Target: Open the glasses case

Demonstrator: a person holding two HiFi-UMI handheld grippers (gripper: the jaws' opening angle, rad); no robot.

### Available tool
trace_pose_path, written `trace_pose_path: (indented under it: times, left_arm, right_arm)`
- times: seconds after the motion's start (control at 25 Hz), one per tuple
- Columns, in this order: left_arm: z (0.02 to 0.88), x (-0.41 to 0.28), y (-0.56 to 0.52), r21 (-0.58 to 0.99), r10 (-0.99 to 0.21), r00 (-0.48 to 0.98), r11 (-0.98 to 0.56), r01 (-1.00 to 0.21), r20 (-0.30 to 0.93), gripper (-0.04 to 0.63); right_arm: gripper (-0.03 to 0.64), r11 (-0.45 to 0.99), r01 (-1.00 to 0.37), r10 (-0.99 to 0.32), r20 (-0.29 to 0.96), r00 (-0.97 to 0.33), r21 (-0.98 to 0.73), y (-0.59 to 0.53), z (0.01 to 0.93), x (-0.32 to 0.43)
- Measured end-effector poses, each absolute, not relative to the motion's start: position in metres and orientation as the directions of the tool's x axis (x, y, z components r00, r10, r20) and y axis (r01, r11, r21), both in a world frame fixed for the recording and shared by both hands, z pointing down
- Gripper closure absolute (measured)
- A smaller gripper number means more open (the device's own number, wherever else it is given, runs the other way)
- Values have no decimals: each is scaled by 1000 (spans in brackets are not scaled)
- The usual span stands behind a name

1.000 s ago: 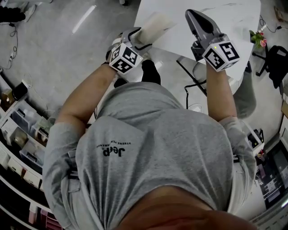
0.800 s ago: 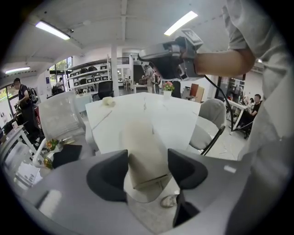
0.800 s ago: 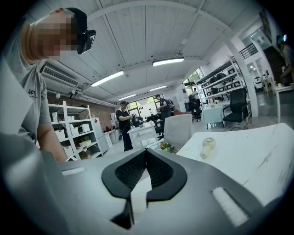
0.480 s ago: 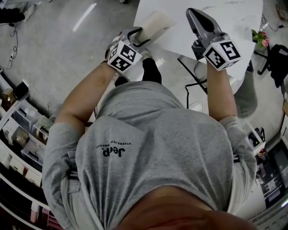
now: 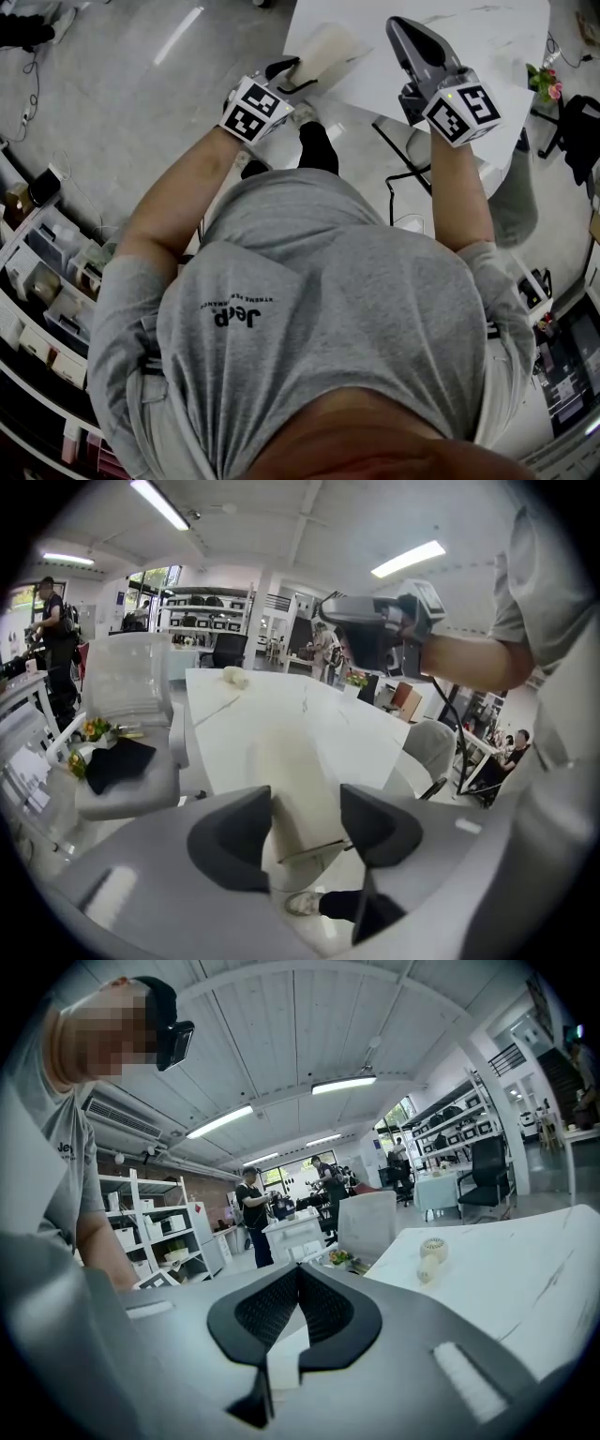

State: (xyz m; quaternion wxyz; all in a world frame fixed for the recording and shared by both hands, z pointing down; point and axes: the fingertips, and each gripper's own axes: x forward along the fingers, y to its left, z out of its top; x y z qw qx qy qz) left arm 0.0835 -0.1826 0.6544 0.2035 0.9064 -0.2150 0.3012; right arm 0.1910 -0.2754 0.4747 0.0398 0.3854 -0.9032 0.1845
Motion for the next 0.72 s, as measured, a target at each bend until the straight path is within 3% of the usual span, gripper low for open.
trace_pose_path:
  times: [0.36, 0.72]
  left_arm:
    - [653, 78, -186, 279, -274, 745, -805, -523, 608, 330]
    - [644, 75, -190, 291, -291, 765, -801, -524, 575, 388]
  right_arm:
    - [614, 639, -703, -675, 210, -707, -312, -275, 477, 187]
    - [614, 643, -697, -670, 207, -713, -318, -275, 478, 185]
